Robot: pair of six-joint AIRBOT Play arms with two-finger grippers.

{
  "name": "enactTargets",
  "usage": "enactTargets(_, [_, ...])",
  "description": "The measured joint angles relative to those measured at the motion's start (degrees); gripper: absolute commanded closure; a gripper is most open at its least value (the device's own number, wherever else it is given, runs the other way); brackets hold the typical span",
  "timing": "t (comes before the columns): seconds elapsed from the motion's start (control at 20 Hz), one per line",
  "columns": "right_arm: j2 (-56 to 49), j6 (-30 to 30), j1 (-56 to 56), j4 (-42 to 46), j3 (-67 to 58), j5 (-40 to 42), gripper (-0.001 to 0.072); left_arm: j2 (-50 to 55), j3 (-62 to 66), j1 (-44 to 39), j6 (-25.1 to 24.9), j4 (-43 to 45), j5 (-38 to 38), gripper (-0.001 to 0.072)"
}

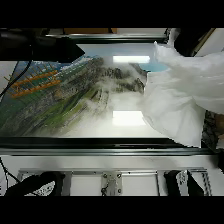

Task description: Fold the clothes and pants, and hang the long-sleeved shirts on hangers.

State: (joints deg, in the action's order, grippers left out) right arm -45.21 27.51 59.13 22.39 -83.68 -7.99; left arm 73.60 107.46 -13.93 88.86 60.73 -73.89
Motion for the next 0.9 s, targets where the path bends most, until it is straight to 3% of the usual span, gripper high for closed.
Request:
enactTargets(0.25, [-0.8, 0.0, 1.3, 1.0, -2.6, 3.5, 0.0707, 1.0, 1.2, -0.1, 0.0, 0.2, 0.0, 0.0693])
enactTargets(0.9, [-3.5, -0.1, 2.1, 1.0, -3.2, 3.5, 0.0707, 1.2, 1.4, -0.1, -0.7, 0.2, -0.5, 0.0693])
